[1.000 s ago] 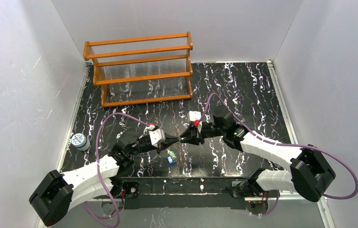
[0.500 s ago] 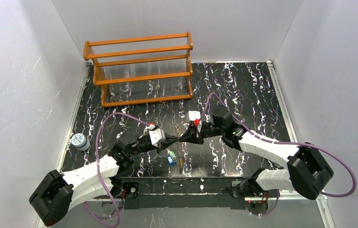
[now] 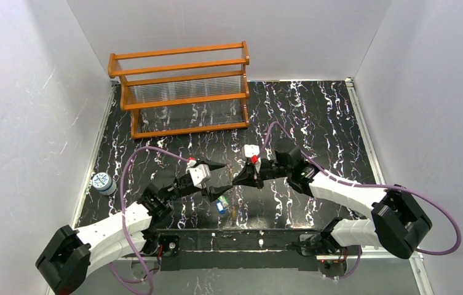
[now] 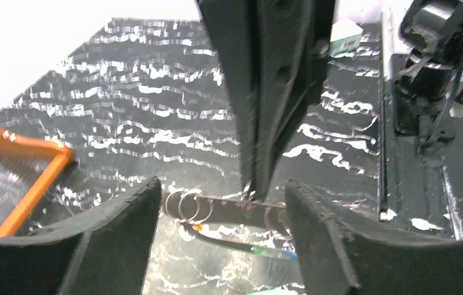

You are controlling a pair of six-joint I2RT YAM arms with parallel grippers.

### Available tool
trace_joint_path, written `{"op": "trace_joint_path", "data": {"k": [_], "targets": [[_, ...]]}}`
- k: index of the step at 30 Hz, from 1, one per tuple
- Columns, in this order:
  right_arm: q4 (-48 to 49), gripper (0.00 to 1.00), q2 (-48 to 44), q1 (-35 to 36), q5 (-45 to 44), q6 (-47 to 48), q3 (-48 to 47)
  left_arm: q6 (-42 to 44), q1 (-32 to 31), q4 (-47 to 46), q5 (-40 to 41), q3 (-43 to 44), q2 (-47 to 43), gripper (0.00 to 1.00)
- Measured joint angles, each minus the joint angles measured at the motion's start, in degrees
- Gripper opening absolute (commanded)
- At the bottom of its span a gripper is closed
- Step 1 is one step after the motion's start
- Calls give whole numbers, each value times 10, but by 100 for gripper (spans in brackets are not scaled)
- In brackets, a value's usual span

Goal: Put the keys on the keyring

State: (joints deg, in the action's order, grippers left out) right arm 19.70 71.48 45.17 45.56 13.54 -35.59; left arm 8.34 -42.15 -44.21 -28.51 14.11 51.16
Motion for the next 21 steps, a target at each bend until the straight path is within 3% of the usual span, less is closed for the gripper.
{"op": "trace_joint_path", "data": {"k": [2,3,12,21], "targets": [[6,1,0,-2,-10,-1,3,-7,-5,-2,3,0,-23,96],[12,1,0,-5,-13,-2,6,-10,-7,-4,10,0,-37,98],[60,1,-7,-56,-12,-33,40,-73,-9,19,165,6,-130,98],[75,1,-41,-109,-4,-60,71,-169,-9,238,328,105,-66,98]]}}
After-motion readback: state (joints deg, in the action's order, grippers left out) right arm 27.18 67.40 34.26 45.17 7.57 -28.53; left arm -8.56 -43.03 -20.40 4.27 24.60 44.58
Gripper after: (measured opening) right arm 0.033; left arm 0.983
